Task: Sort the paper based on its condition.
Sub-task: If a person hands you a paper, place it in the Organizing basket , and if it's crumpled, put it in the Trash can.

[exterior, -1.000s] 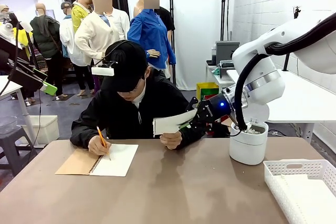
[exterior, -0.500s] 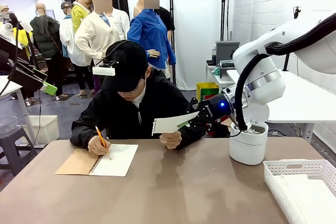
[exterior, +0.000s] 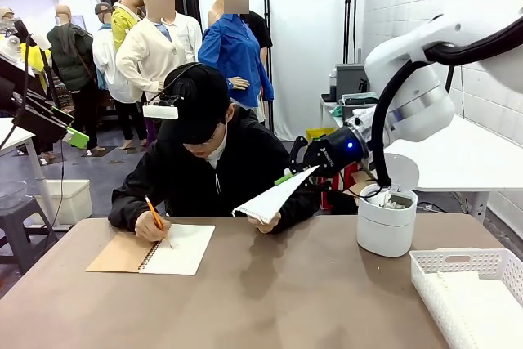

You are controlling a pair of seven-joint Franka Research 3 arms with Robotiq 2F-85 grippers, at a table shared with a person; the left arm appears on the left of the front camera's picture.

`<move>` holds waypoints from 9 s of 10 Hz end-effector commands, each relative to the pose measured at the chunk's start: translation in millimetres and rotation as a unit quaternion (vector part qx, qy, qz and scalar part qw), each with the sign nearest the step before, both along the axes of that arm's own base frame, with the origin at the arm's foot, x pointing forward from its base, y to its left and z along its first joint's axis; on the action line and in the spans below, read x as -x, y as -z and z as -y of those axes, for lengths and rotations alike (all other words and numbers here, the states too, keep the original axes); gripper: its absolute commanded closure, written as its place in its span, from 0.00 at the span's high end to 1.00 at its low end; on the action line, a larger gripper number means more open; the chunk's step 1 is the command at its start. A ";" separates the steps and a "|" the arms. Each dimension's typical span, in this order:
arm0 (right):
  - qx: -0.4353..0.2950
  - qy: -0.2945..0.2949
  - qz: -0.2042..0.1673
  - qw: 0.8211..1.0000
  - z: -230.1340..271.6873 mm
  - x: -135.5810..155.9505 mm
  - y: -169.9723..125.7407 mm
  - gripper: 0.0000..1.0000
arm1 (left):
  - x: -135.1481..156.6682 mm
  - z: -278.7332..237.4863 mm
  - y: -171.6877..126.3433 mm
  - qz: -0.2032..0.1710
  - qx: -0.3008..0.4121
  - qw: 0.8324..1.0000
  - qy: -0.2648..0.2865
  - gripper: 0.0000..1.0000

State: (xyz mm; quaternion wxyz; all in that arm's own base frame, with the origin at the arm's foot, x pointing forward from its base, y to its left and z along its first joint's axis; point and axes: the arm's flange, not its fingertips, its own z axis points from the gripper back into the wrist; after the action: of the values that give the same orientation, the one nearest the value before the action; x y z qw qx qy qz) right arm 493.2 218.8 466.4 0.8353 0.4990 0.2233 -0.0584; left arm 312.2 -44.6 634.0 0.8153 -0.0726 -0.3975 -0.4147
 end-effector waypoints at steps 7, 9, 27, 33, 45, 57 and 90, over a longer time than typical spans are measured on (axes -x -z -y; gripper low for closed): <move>0.038 -0.149 0.236 0.960 67.7 54.7 -128.4 0.00 | 0.4 0.3 -0.1 0.001 -0.001 1.000 -0.007 1.00; 0.081 -0.192 0.291 0.934 78.2 64.3 -141.0 0.00 | 0.4 0.3 -0.1 0.001 -0.001 1.000 -0.007 1.00; 0.281 -0.141 0.426 0.848 156.9 141.4 -140.3 0.00 | 0.4 0.3 -0.1 0.001 -0.001 1.000 -0.007 1.00; 0.366 -0.070 0.347 0.861 231.1 176.6 -73.6 0.00 | 0.4 0.3 -0.1 0.001 -0.001 1.000 -0.007 1.00; 0.367 -0.038 0.277 0.887 239.4 165.3 8.5 0.00 | 0.4 0.3 -0.1 0.001 -0.001 1.000 -0.007 1.00; 0.355 -0.042 0.263 0.896 231.3 169.6 73.5 0.00 | 0.4 0.3 -0.1 0.001 -0.001 1.000 -0.007 1.00; 0.407 -0.136 0.359 0.829 237.1 156.1 -10.0 1.00 | 0.4 0.3 -0.1 0.001 -0.001 1.000 -0.007 1.00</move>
State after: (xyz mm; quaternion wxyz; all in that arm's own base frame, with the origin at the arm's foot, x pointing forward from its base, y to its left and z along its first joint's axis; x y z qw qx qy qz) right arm 336.9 -18.3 476.6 0.9835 0.0647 -0.0704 0.1537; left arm 312.2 -44.5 634.1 0.8152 -0.0728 -0.3976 -0.4147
